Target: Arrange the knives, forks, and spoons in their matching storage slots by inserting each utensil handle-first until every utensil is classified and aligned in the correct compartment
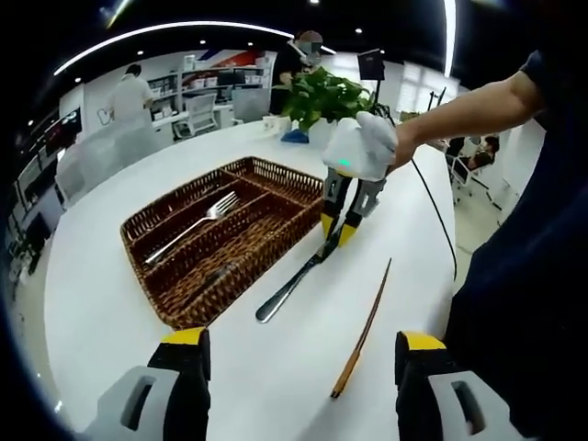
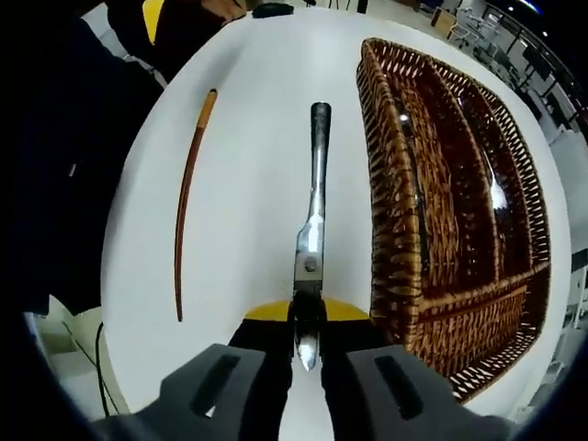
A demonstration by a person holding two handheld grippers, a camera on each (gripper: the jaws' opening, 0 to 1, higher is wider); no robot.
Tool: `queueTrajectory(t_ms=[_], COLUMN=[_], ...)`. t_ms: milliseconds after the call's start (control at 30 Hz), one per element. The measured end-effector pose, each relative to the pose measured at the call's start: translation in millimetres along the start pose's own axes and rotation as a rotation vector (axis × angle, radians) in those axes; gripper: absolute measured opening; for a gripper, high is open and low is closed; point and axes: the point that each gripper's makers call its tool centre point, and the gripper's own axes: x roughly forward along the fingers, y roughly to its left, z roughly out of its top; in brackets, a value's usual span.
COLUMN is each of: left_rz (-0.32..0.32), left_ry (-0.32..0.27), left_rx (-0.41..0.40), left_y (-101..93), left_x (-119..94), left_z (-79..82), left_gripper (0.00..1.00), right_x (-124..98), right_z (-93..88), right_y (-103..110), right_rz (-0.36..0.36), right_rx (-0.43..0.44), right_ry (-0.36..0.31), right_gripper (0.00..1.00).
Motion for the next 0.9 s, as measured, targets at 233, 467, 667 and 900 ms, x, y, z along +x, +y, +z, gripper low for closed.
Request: queueTrajectory(t_ms=[233,467,667,900], left_rz=[-0.078,-0.159,-0.209,-0.250], left_ry=[0.020,0.051,0.081,0.089], left_rx=[0.063,0.117,0.229,0.284], left_y=[-7.7,-19.7,-26.3,-29.3], left_x=[24,55,84,106], left_z=[5.5,9.6,13.4,13.0], left_gripper=[0.80,0.75,0.59,0.44], right_x=[-1,-8,-11,-15], right_z=[0.2,5.7,9.2,12.0], right_y=[9,11,15,18], right_rz=[-0.001,-0.009,-0.015,-0.025], right_rx=[0.000,-0.013,-0.022,-0.025], right_ry=[-0.012,-0.022,-0.024,-0.025], right_gripper=[0.07,0.07,0.07,0.07])
